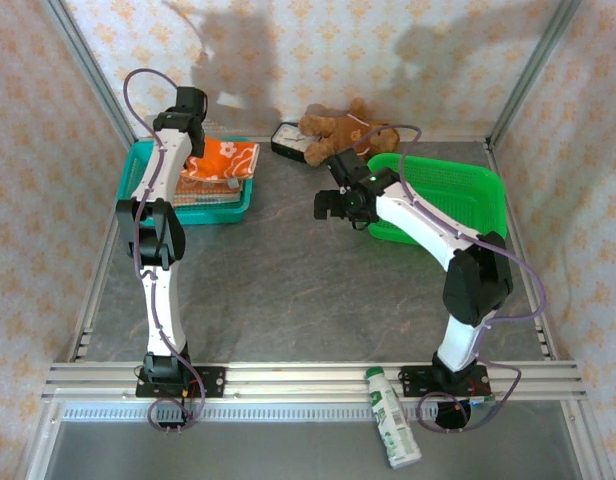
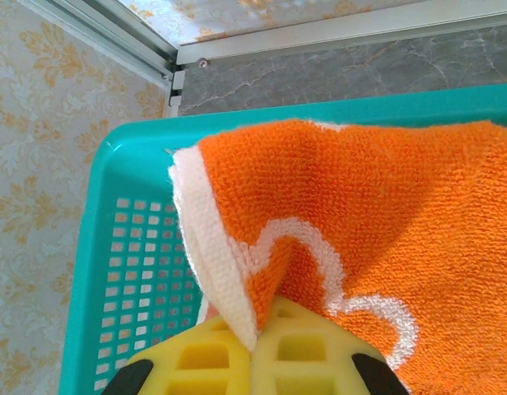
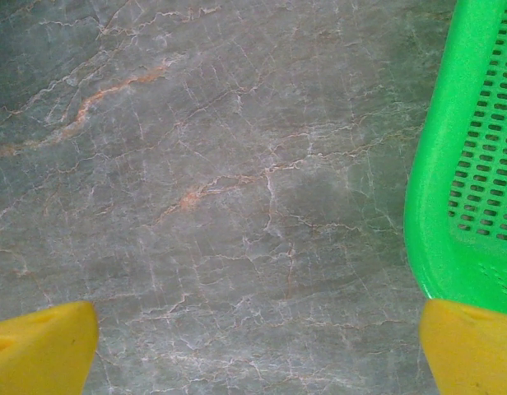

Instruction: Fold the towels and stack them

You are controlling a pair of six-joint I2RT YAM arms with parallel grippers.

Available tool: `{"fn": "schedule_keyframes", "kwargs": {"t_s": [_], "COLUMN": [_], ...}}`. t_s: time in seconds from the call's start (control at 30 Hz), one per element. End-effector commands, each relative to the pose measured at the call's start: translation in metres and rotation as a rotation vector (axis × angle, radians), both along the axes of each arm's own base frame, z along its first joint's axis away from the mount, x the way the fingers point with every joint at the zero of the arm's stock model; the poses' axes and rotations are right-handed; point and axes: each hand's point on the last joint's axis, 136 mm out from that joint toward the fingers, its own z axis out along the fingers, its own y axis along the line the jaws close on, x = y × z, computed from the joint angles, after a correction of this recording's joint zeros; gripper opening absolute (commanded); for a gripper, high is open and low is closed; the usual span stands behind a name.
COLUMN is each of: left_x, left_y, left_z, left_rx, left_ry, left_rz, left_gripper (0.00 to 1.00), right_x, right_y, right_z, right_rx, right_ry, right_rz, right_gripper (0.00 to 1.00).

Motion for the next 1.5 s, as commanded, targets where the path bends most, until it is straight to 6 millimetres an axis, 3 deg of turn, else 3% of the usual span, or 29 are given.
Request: {"fn": "schedule_keyframes", "kwargs": {"t_s": [0.0,0.6,0.77,1.03,1.07,1.17,1.27,1.47], "left_x": [-0.006,-0.009,-0.005,-0.001,-0.001,-0.002,-0.003,-0.005], "left_y": [0.011,0.023,0.015,0.018,0.019,0.026,0.029,0.021], "left_z": [0.039,0.036,0.025,0.012,0.008,0.000,0.005,0.019], "left_rx": [0.041,0.091,0.040,0.048,0.053,0.085,0.099,0.040], "left_ry": [-0.071,-0.050,-0.043,-0.021,-0.011,0.009,-0.006,-0.053], "left_rz": [0.016,0.052,0.023,0.032,0.034,0.060,0.084,0.090], "left_gripper": [0.00,0.00,0.00,0.00,0.07,0.45,0.96,1.00], "right_x": [0.005,0.006,0.006,0.005,0.004,0.005,0.004,0.001], "right_y": [0.000,0.002,0.004,0.002,0.002,0.002,0.002,0.000], "right_z": [0.005,0.004,0.003,0.002,0.003,0.004,0.006,0.008], "right_rx": [0.004,0.009,0.012,0.009,0.010,0.012,0.014,0.025], "right_ry": [-0.001,0.003,0.007,0.009,0.009,0.007,0.006,-0.004], "right_rz": [-0.014,-0.015,-0.012,-0.015,-0.013,-0.016,-0.017,-0.029], "right_gripper": [0.99,0.99,0.99,0.99,0.99,0.99,0.99,0.99]}}
